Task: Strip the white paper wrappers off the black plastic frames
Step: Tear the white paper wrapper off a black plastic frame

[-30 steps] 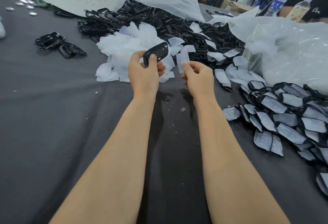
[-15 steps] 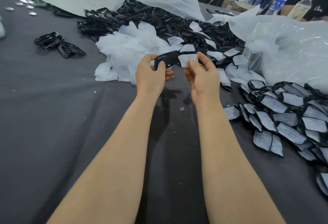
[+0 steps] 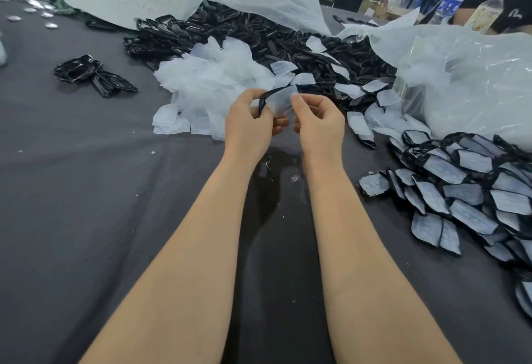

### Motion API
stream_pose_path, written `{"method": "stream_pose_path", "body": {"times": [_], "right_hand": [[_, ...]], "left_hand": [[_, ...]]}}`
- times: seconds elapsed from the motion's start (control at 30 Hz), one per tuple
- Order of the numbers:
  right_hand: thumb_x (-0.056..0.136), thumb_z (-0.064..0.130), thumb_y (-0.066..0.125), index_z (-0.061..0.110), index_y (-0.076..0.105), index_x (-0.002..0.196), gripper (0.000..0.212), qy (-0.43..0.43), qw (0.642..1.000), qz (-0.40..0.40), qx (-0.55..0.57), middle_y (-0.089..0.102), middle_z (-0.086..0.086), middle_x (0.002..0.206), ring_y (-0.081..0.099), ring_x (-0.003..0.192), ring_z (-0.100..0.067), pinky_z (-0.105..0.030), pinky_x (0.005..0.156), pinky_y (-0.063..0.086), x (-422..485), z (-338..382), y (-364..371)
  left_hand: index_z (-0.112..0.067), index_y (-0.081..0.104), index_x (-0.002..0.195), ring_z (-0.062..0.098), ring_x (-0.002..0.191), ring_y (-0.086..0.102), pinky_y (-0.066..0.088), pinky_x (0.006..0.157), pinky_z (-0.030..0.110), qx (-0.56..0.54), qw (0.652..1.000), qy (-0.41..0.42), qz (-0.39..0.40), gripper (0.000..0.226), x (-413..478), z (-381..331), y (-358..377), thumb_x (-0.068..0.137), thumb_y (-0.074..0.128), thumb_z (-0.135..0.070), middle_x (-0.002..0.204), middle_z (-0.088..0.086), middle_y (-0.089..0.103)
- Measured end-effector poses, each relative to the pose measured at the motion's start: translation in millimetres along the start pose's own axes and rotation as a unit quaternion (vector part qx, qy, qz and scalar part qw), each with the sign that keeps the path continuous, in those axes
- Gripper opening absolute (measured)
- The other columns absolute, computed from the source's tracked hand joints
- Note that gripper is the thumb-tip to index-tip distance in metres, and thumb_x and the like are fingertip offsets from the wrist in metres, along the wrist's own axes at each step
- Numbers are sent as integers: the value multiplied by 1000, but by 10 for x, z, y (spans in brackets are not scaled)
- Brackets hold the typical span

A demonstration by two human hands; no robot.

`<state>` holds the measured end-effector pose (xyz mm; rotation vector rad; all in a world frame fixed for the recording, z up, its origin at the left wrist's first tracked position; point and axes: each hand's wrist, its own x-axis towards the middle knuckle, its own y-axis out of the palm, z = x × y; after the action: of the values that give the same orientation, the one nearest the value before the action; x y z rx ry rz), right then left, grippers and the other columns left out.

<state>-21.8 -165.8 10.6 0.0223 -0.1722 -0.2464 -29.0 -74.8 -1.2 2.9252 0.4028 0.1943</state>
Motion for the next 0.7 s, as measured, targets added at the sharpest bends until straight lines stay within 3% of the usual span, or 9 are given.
{"method": "stream_pose_path", "body": {"times": [0.17, 0.3, 0.4, 0.7], "right_hand": [[89, 10, 64, 18, 60, 76, 16, -6, 998, -61, 10, 62, -2, 74, 56, 62, -11, -27, 64, 51, 4, -67, 56], [90, 9, 62, 14, 58, 78, 14, 17, 995, -82, 58, 60, -4, 74, 54, 53, -7, -19, 55, 47, 3, -83, 81], [91, 8, 61, 13, 57, 79, 13, 23, 993, -88, 69, 60, -6, 77, 55, 62, -11, -18, 54, 47, 2, -82, 87], [90, 10, 62, 15, 52, 83, 13, 27, 992, -114, 46, 61, -14, 91, 60, 83, -30, -40, 78, 54, 5, -92, 90]], "left_hand": [[-17, 51, 103, 10, 68, 70, 56, 67, 20, 12, 999, 13, 40, 11, -23, -2, 26, 95, 56, -10, 81, 7, 69], [-23, 51, 92, 13, 73, 71, 58, 70, 23, 24, 998, 16, 58, 12, -37, 5, 45, 94, 58, -13, 83, 8, 69], [-23, 50, 92, 8, 70, 70, 57, 68, 19, 25, 997, 16, 66, 13, -39, 3, 49, 95, 57, -13, 82, 5, 69], [-24, 50, 91, 5, 66, 69, 55, 65, 17, 13, 997, 1, 71, 17, -31, 19, 64, 95, 55, -9, 80, 3, 68]]}}
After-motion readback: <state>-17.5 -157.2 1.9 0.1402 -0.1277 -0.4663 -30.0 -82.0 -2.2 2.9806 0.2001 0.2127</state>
